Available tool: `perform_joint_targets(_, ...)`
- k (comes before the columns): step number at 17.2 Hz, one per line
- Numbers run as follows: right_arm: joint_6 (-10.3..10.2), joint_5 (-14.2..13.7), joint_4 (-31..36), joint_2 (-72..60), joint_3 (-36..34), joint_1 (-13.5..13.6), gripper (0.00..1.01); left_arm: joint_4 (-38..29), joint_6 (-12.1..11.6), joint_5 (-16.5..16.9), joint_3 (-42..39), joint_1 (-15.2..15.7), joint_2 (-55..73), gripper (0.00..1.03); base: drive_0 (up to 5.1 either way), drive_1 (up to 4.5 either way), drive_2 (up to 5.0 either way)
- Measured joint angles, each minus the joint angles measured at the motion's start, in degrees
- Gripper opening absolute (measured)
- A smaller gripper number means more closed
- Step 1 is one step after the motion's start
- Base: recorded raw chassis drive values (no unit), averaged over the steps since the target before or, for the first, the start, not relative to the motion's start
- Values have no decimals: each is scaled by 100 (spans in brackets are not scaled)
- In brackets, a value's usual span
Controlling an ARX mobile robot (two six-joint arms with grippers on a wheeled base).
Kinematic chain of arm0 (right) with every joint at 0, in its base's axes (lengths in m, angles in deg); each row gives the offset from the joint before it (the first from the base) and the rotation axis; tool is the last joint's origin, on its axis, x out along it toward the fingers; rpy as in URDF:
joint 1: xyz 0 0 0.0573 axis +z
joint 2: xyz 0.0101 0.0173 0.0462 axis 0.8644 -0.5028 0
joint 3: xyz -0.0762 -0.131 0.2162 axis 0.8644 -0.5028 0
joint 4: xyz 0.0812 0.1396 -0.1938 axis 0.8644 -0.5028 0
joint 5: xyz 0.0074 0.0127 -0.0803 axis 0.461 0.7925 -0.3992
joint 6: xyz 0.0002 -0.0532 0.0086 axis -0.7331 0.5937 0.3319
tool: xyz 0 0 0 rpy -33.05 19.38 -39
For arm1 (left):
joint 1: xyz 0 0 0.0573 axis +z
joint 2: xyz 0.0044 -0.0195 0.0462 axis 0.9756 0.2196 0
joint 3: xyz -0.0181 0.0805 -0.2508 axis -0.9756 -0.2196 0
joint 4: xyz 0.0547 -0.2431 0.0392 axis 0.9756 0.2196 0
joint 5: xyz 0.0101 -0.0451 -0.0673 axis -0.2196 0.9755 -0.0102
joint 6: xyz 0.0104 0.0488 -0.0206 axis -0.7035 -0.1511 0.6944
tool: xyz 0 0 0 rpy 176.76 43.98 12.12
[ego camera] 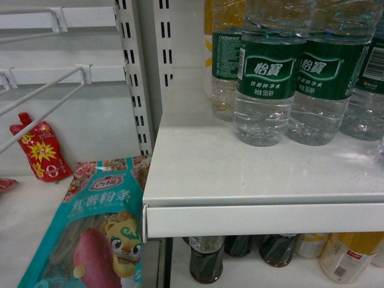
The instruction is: Move water from second to third shelf
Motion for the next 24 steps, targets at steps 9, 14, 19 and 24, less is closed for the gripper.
perform_joint_targets(9, 22, 7, -726, 1499, -975, 0, 2, 4, 0, -4, 0, 0, 0, 98, 0, 0, 0)
perform_joint_targets(14, 22, 4, -625, 1801, -1231, 0, 2, 0, 0, 0, 0, 0, 0, 98, 0, 0, 0)
perform_joint_targets(19, 22, 2, -662, 1790, -1239, 0, 2, 0, 0, -2, 0, 0, 0, 98, 0, 0, 0)
perform_joint_targets(24, 24, 2, -660, 1790, -1239, 0, 43, 0, 0, -2, 0, 0, 0, 98, 0, 0, 0)
